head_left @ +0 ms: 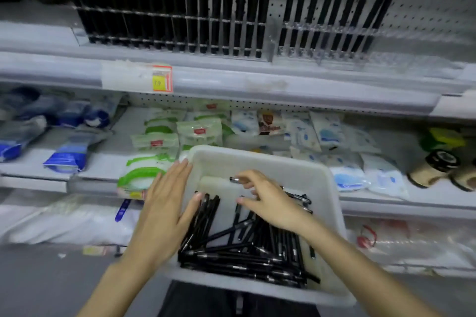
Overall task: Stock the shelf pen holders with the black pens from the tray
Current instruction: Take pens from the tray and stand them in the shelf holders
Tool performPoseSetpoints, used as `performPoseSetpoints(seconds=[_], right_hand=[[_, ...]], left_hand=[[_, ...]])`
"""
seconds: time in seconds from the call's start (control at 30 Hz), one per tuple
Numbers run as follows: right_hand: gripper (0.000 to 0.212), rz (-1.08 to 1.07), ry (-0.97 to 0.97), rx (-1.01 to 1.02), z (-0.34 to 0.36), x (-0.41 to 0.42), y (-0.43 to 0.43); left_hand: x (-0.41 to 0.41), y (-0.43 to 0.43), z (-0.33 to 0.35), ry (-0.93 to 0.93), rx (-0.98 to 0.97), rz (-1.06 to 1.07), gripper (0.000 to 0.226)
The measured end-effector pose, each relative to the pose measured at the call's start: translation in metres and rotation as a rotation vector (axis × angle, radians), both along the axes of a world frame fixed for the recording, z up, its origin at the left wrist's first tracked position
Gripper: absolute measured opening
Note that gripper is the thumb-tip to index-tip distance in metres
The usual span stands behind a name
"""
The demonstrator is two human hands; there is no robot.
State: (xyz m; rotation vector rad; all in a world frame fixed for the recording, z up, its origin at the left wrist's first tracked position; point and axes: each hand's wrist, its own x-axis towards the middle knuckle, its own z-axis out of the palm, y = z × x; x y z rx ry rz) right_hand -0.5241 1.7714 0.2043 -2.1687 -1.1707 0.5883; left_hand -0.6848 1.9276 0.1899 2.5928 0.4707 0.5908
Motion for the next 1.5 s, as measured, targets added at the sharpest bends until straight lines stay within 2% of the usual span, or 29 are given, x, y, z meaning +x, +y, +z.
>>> performPoseSetpoints(seconds=[0.17,0.33,0.47,0.6,0.7,0.8,0.93,1.07,1.17,1.37,1.5], right_hand=[[0.050,-0.004,-0.314,-0.230,-0.054,0.006,0.021],[0.048,-0.019,-0.261,-0.270,-0.071,0.002,0.023],[0.045,-0.004,-0.286,-0.187,-0.082,-0.006,0.020],[0.034,-0.108,-0.150,-0.033,-0.091,-0.014,0.021],[0.022,-0.297,0.013,0.154,-0.088,-0.021,0.031],[0.029,-0.447,0.091,0.264,-0.085,-0.029,0.041],[0.036,-0.481,0.226,0.365,-0.072,-0.041,0.043],[0.025,-0.493,0.450,0.516,-0.034,-0.038,0.030],[0.016,-0.426,0.471,0.623,0.015,-0.021,0.008],[0.025,-0.389,0.211,0.927,0.154,0.028,-0.061],[0.023,-0.434,-0.021,1.069,0.232,0.085,-0.098]], left_hand=[[-0.022,0.006,-0.041,0.110,-0.145,0.031,0.085],[-0.022,0.004,-0.049,0.106,-0.216,0.031,0.077],[-0.024,0.003,-0.052,0.096,-0.228,0.025,0.074],[-0.026,0.001,-0.054,0.088,-0.251,0.031,0.072],[-0.025,0.001,-0.053,0.081,-0.245,0.031,0.071],[-0.024,0.001,-0.052,0.074,-0.238,0.029,0.073],[-0.024,-0.001,-0.049,0.038,-0.209,0.060,0.071],[-0.014,-0.008,-0.028,-0.041,-0.182,0.042,0.068],[0.009,-0.018,0.005,-0.130,-0.123,-0.046,0.066],[0.078,-0.050,0.093,-0.339,0.040,-0.229,0.061],[0.129,-0.072,0.140,-0.375,0.223,-0.286,0.062]])
